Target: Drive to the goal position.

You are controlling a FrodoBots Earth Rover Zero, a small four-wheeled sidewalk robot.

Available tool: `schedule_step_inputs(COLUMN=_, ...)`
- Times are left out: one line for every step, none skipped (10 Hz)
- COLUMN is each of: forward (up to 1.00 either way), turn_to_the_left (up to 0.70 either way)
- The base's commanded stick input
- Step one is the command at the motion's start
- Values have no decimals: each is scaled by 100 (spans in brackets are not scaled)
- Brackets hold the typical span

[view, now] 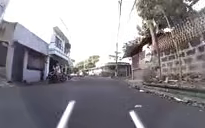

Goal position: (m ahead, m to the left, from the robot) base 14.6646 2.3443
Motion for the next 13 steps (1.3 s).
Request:
schedule_step_inputs(forward=100, turn_to_the_left=-38)
schedule_step_inputs(forward=100, turn_to_the_left=-40)
schedule_step_inputs(forward=100, turn_to_the_left=-40)
schedule_step_inputs(forward=100, turn_to_the_left=-40)
schedule_step_inputs(forward=100, turn_to_the_left=-40)
schedule_step_inputs(forward=100, turn_to_the_left=-40)
schedule_step_inputs(forward=100, turn_to_the_left=-40)
schedule_step_inputs(forward=100, turn_to_the_left=-40)
schedule_step_inputs(forward=100, turn_to_the_left=-40)
schedule_step_inputs(forward=100, turn_to_the_left=-40)
schedule_step_inputs(forward=100, turn_to_the_left=-40)
schedule_step_inputs(forward=100, turn_to_the_left=-40)
schedule_step_inputs(forward=100, turn_to_the_left=-40)
